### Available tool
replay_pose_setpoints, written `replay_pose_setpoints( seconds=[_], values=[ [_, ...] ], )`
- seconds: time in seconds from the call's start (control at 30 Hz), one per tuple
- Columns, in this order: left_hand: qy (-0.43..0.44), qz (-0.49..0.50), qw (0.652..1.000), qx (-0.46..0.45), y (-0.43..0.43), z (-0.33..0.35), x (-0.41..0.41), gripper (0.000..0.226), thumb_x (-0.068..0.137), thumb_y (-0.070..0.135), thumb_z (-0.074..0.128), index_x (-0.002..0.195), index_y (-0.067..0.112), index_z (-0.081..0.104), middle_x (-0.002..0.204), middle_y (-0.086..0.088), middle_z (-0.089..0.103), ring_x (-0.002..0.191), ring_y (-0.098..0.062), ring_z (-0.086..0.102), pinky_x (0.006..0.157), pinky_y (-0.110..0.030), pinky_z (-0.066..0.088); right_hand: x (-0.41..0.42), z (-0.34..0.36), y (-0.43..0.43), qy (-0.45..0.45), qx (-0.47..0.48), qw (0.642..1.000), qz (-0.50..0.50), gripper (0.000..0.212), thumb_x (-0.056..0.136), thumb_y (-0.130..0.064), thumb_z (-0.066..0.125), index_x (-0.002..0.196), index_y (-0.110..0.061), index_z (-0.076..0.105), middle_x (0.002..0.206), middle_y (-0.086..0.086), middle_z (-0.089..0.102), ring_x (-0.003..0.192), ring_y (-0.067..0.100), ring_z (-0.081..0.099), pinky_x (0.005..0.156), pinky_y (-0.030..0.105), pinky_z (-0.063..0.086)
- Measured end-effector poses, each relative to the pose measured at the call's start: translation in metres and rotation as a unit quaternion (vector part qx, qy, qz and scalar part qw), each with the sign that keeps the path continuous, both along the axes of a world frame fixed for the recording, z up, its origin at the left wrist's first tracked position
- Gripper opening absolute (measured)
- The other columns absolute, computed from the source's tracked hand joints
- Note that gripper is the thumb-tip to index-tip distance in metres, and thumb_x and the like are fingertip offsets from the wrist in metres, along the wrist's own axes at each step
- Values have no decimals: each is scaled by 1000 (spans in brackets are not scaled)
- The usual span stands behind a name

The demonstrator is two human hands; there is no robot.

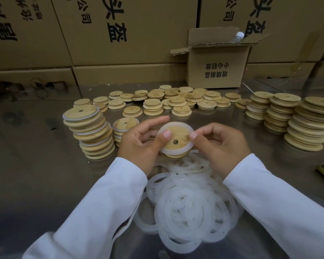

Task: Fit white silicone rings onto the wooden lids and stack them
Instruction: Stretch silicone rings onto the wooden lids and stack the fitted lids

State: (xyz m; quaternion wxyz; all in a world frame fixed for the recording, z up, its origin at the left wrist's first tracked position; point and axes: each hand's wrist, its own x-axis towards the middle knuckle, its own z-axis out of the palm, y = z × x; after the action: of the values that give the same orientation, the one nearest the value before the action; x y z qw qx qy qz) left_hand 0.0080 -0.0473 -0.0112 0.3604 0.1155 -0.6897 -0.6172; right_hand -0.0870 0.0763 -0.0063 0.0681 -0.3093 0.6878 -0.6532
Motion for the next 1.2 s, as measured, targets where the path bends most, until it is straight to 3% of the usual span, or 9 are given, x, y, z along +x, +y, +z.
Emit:
replay_pose_setpoints(
  seconds=[0.13, 0.27, 0.5, 0.7, 0.77, 0.97, 1.07, 1.2],
  values=[
    [1, -3, 998, 60, -2, -1, -1, 31, 62, 27, 68, 93, 26, 68, 85, -1, 75, 82, -18, 71, 71, -32, 59, -4, 5, 3, -51, 14, 998, 38, 13, 79, -16, 68, 66, -19, 68, 72, -2, 71, 75, 15, 67, 74, 27, 53],
    [9, -20, 994, 106, -4, -1, -1, 31, 61, 24, 67, 92, 18, 69, 87, -6, 74, 85, -23, 70, 72, -36, 58, -4, 9, 4, -19, 41, 998, 51, 10, 78, -18, 69, 69, -18, 69, 73, -3, 70, 63, 1, 60, 62, 14, 49],
    [23, -43, 980, 193, -4, -1, -3, 18, 76, 9, 61, 92, 13, 67, 83, -6, 74, 81, -19, 71, 66, -29, 58, 0, 7, 4, 32, 21, 999, 34, 14, 77, -15, 71, 65, -21, 66, 73, 1, 71, 75, 20, 67, 76, 31, 54],
    [-22, -21, 983, 179, 1, -5, -5, 13, 80, 11, 63, 91, 16, 67, 82, -5, 74, 83, -21, 70, 69, -34, 59, 4, -4, 0, -17, -13, 1000, 14, 10, 80, -9, 67, 74, -16, 62, 72, 2, 69, 68, 14, 66, 70, 23, 55],
    [-11, -28, 981, 191, 3, -4, -5, 12, 80, 10, 63, 90, 16, 66, 79, -4, 74, 78, -17, 71, 62, -29, 58, 5, -4, -2, -30, -23, 999, 1, 9, 79, -15, 68, 81, -19, 60, 73, 3, 68, 67, 12, 66, 65, 20, 55],
    [21, -30, 973, 230, 6, -1, -6, 12, 81, 6, 61, 91, 12, 63, 77, -7, 73, 74, -18, 71, 59, -27, 57, 8, -7, -4, 2, -6, 998, -57, 14, 72, -22, 72, 74, -24, 59, 72, -3, 68, 70, 19, 68, 70, 33, 56],
    [4, -43, 974, 224, 5, -1, -7, 16, 78, 3, 62, 91, 12, 62, 76, -8, 72, 73, -20, 70, 63, -31, 58, 3, -8, -4, 28, 25, 996, -80, 15, 76, -20, 70, 66, -24, 59, 68, -4, 67, 68, 18, 67, 71, 38, 57],
    [-82, -48, 988, 122, 2, -3, -4, 27, 73, 8, 71, 97, 18, 63, 83, -7, 73, 82, -26, 68, 79, -39, 54, -3, -7, 0, 80, 61, 991, -85, 16, 78, -19, 68, 66, -26, 60, 67, -9, 65, 67, 7, 63, 70, 33, 56]
  ],
)
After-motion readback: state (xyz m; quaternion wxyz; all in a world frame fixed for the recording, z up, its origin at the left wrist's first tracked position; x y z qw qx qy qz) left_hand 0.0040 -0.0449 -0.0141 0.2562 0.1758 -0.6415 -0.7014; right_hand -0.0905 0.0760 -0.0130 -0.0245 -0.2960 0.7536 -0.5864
